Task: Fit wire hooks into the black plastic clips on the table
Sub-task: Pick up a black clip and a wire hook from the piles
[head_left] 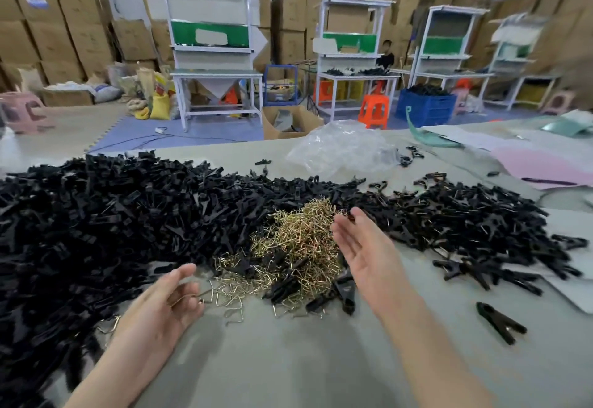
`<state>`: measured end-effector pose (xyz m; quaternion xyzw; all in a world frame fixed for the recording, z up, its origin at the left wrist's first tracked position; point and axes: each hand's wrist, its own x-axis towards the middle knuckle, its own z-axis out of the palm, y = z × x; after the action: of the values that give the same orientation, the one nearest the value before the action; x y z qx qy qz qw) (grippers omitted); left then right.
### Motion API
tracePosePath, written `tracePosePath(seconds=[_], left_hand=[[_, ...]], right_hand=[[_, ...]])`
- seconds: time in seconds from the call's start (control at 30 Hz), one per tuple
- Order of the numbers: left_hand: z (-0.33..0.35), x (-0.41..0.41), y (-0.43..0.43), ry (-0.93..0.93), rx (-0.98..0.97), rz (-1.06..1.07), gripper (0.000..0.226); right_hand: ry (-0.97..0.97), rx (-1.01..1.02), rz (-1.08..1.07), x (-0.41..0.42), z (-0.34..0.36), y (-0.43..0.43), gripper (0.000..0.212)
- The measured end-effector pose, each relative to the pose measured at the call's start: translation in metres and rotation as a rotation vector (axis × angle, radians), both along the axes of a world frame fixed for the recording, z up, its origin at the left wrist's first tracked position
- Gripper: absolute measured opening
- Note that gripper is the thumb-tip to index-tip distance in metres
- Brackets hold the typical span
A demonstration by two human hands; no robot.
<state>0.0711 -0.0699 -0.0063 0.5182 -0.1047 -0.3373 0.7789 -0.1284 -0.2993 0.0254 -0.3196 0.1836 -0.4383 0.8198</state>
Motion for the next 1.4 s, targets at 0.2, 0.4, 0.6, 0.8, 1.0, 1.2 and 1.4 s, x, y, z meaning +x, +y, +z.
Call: tracePosePath(seconds=[0.2, 0.4, 0.6, 0.8, 1.0, 1.2, 1.4], left_hand=[[-0.011, 0.006, 0.023, -1.33, 0.743, 0.535, 0.017], [-0.021, 0.036, 0.04, -1.362, 1.311, 0.528, 0.039], [-0.015, 0.04, 0.039, -1.454, 1.295, 0.427, 0.036], [-0.008, 0.039, 0.038, -1.283, 1.014, 0.478, 0.036], [0.007, 0.01, 0.025, -1.096, 0.493, 0.381, 0.031], [0.007, -0.019, 0.005, -0.795, 0.292, 0.221, 0.032], [0.007, -0.016, 0.006, -0.711, 0.293, 0.243, 0.029]], right_hand=[[0.517, -0.76, 0.07, 0.066, -0.026, 0.094, 0.03], [0.716, -1.213, 0.039, 0.103, -0.042, 0.123, 0.038], [0.709, -1.225, -0.029, 0.108, -0.046, 0.115, 0.036], [0.664, -1.101, 0.005, 0.109, -0.05, 0.109, 0.038], [0.494, -0.776, 0.248, 0.109, -0.04, 0.112, 0.033], [0.332, -0.658, 0.448, 0.108, -0.031, 0.117, 0.023], [0.281, -0.55, 0.481, 0.108, -0.03, 0.117, 0.019]])
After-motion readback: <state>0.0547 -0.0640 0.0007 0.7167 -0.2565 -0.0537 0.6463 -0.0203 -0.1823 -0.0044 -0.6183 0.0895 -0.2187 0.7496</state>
